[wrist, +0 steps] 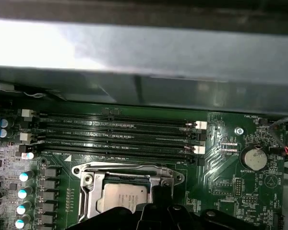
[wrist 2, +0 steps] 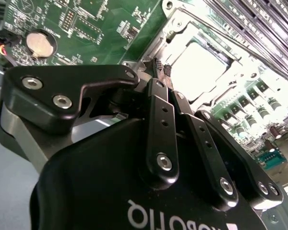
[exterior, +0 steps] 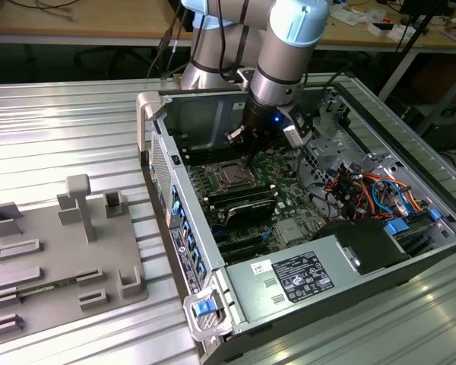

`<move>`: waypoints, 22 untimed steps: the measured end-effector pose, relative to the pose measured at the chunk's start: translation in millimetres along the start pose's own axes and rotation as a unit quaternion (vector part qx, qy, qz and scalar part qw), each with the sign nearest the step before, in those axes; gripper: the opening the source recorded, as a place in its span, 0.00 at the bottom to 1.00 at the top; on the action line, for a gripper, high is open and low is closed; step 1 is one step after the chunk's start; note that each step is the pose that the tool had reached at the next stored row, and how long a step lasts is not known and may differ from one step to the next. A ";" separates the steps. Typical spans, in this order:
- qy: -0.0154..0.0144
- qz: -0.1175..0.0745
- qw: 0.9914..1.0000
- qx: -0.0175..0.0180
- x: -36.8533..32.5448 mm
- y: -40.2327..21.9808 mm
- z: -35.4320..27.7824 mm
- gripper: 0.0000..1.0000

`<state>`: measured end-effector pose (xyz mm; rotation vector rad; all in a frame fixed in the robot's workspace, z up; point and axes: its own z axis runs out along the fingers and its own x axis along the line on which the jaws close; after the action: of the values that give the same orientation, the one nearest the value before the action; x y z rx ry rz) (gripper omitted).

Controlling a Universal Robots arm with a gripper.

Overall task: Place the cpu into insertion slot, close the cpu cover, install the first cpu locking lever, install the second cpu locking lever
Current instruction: 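Install the second cpu locking lever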

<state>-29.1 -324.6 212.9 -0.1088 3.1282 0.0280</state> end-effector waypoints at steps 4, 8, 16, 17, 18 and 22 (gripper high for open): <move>0.000 0.000 1.000 0.001 -1.4 -1.5 0.4 0.11; 0.000 0.000 1.000 0.001 -1.3 -5.2 0.4 0.11; 0.000 0.000 1.000 0.004 -1.0 -9.2 0.4 0.11; 0.000 0.000 1.000 0.004 -1.0 -9.2 0.4 0.11; 0.000 0.000 1.000 0.004 -1.0 -9.2 0.4 0.11; 0.000 0.000 1.000 0.004 -1.0 -9.2 0.4 0.11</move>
<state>-27.4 -333.8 212.4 -0.1075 3.1284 0.0168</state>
